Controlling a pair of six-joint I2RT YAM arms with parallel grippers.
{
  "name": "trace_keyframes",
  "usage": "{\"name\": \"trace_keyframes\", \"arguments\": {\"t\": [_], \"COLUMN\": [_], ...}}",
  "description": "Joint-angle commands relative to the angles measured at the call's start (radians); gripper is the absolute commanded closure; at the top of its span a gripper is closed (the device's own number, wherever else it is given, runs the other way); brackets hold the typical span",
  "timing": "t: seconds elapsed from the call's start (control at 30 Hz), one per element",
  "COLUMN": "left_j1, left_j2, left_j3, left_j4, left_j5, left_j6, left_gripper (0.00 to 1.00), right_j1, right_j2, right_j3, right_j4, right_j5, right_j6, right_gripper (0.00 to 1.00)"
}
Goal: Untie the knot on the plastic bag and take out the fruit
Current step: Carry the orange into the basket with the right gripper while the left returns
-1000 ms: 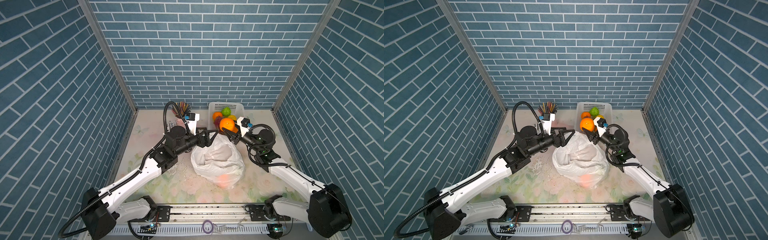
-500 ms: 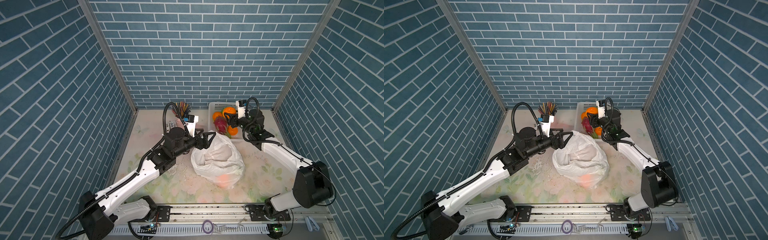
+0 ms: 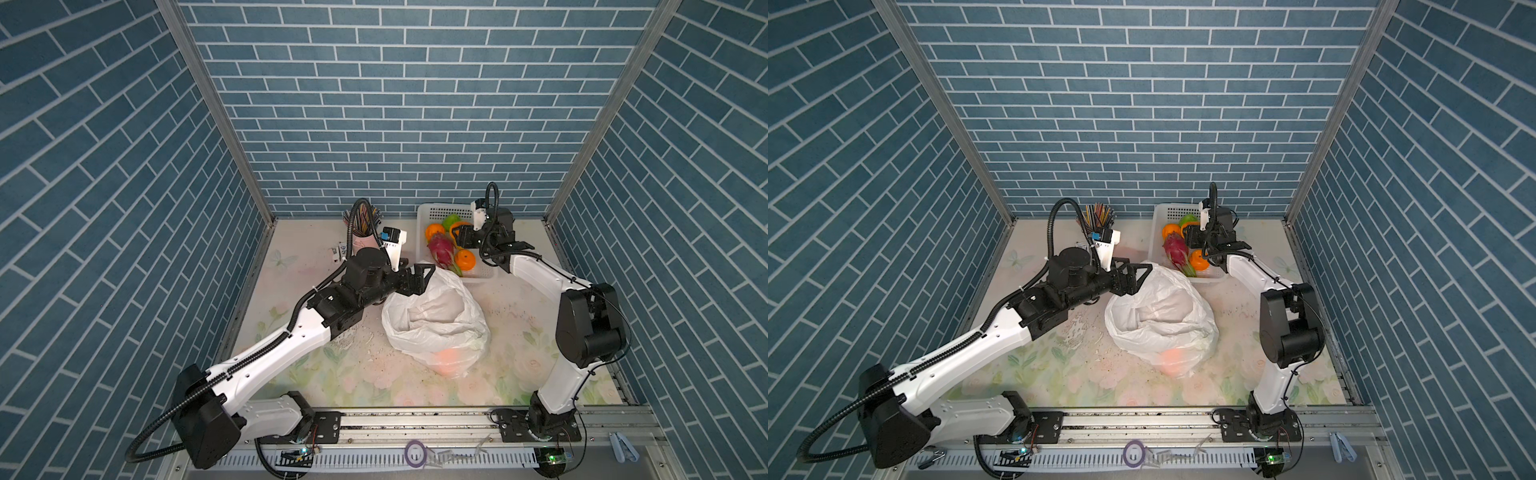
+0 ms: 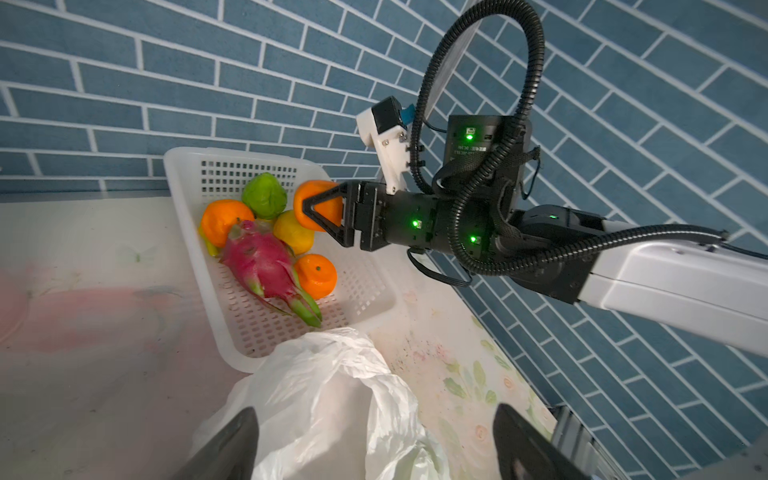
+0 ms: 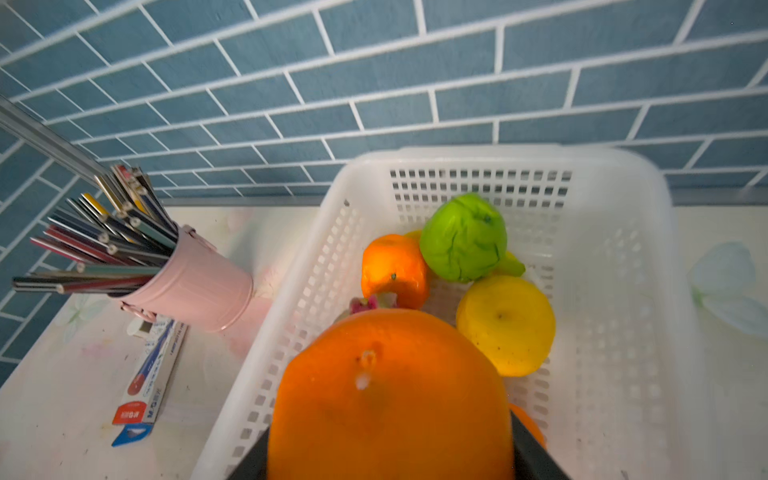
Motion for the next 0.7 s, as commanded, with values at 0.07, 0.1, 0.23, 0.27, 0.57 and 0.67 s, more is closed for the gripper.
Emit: {"name": "trace_keyframes", "arguments": {"t": [0.07, 0.1, 0.23, 0.27, 0.57, 0.67], "left_j1": [0.0, 0.001, 0.009, 0.008, 0.052, 0.083], "left_j2": [0.081, 0.097, 0.184, 0.201, 0.096, 0.015], "left_j3": [0.037, 0.037, 0.048, 0.048, -0.178, -0.232], "left_j4": [-0.102, -0.111, -0.156, -0.178, -0.229, -0.237], "left_j5": [-0.206, -0.226, -0.198, -0.189, -0.271, -0.302], "left_j6": [0.081, 0.088, 0.093, 0.082, -0.061, -0.075], "left_gripper": [0.12, 0.12, 0.12, 0.12, 0.64, 0.7], "right_j1": [-0.001, 0.0, -0.002, -0.002, -0.002, -0.003], "right_j2": [0.045, 0.05, 0.059, 0.059, 0.019, 0.02], "right_j3": [0.02, 0.024, 0.023, 0.017, -0.061, -0.064], "right_j4": [-0.129, -0.146, -0.201, -0.208, -0.194, -0.198], "right_j5": [-0.1, -0.107, -0.138, -0.145, -0.126, -0.105], "right_j6": [-0.101, -0.115, -0.148, -0.149, -0.148, -0.139], "right_gripper": [0.51, 0.51, 0.51, 0.51, 0.51, 0.51]}}
